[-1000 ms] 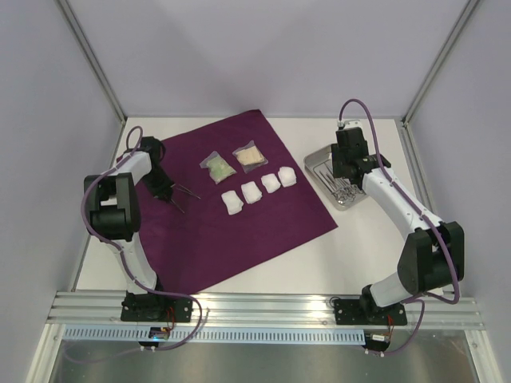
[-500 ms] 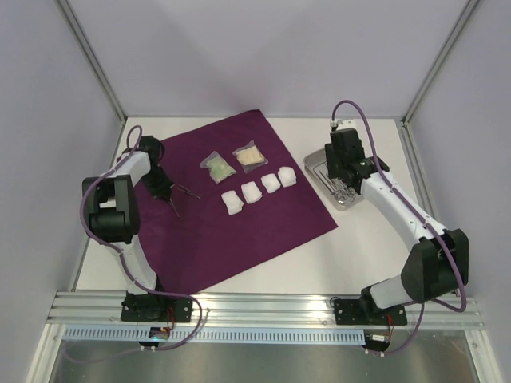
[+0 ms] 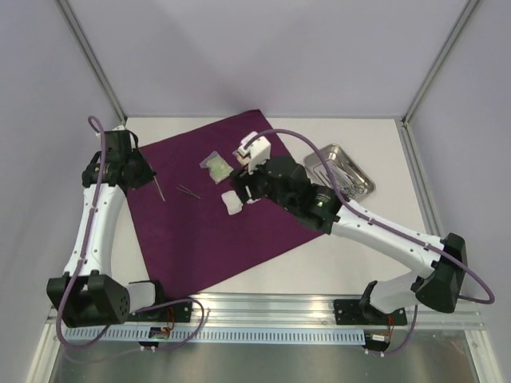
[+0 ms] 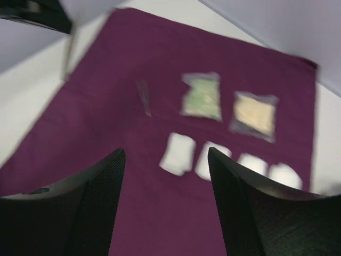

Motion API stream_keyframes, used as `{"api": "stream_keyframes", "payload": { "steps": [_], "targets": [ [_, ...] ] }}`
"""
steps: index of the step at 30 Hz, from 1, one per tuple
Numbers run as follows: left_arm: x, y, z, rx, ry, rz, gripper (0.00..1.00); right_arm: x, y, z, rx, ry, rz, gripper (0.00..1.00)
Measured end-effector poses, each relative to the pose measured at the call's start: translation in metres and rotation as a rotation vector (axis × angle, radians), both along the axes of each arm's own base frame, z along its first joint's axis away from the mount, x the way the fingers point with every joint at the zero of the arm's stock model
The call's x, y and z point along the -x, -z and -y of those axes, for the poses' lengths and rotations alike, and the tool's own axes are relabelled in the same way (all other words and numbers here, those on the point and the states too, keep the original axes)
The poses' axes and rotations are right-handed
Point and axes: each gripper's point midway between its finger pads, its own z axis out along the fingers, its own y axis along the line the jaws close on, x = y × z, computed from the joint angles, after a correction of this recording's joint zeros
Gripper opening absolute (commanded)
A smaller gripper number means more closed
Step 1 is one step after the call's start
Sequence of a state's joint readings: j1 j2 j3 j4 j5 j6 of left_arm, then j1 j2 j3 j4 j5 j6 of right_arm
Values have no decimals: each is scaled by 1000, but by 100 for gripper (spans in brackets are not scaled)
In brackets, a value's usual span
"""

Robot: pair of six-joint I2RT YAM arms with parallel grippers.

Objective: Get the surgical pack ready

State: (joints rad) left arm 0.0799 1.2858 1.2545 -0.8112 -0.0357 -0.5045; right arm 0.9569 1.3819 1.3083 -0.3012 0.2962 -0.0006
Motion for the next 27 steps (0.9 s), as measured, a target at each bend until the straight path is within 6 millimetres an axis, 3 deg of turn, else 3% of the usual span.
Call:
{"api": "stream_keyframes", "payload": {
  "steps": [4, 10, 15, 20, 27],
  "targets": [
    [26, -30, 4, -15, 37, 81, 0, 35, -15, -88, -164, -274, -5, 66],
    [63, -64, 12, -48, 114, 194, 0, 42, -10, -173, -274, -448, -109, 66],
    [80, -74, 21, -39, 172, 231, 0, 61, 3, -210, -312, -534, -194, 66],
    [85, -72, 28, -19, 203, 215, 0, 78, 8, -231, -359, -587, -269, 65],
    [87, -71, 32, -2, 219, 211, 0, 72, 15, -246, -387, -573, -315, 59]
  ]
}}
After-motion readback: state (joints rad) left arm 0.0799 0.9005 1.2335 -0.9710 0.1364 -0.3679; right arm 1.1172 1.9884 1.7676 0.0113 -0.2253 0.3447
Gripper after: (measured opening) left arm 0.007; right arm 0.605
